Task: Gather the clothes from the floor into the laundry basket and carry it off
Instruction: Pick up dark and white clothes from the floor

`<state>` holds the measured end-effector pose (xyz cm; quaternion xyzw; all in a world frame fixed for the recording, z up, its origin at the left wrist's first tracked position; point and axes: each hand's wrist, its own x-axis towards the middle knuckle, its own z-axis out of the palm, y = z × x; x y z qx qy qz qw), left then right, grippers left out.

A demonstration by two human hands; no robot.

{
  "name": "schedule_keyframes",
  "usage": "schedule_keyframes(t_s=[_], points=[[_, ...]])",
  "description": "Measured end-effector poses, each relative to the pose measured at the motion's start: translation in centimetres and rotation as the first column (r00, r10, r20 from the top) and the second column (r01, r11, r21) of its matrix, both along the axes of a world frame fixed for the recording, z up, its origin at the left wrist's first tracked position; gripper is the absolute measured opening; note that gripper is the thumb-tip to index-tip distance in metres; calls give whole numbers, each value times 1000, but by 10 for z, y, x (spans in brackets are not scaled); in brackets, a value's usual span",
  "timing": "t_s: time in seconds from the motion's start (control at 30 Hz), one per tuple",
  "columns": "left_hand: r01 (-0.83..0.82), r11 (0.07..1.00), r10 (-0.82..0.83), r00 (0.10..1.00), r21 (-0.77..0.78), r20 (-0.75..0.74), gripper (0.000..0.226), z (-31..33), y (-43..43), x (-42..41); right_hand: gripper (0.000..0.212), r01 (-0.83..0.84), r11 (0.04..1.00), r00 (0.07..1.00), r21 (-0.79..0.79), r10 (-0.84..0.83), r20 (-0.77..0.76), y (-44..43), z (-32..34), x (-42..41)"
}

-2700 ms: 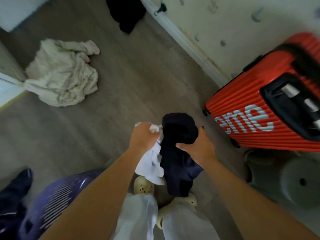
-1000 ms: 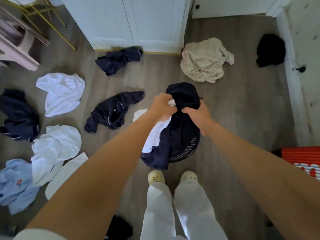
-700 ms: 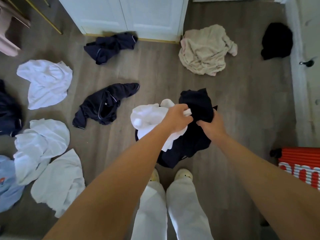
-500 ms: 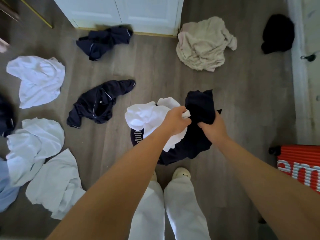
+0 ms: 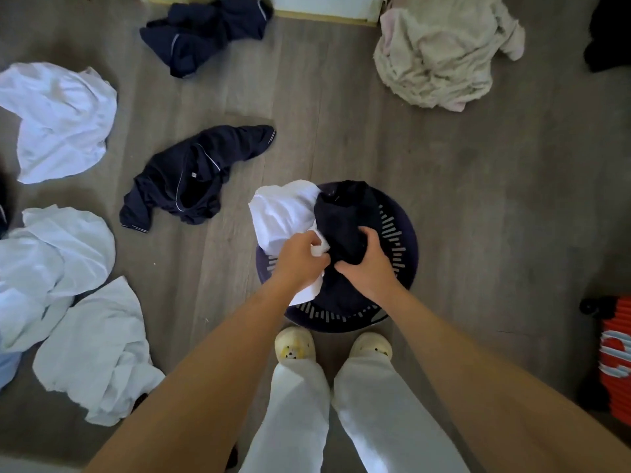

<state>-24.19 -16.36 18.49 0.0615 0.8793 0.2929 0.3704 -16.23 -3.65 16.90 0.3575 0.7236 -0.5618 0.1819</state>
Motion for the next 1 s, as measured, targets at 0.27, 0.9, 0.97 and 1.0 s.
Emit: schedule_keyframes(t_s=[0.27,0.9,0.97,1.0], points=[[112,990,-126,975,-84,-184,29,-125,-9,-14,106,-394,863,913,317,327,246,-35,-115,-11],[463,829,-461,883,-314,84,68,-371,-2,18,89,-565,792,713,232,328,619,-14,-345,-22],[477,813,-480,874,-333,80,69,-364,-1,14,88,-557,802,721,215,339,604,-12,-340,-22],[477,805,-481,873,-353,82,71,-355,1,12,89,-550,811,733,199,353,582,-8,-333,-20]])
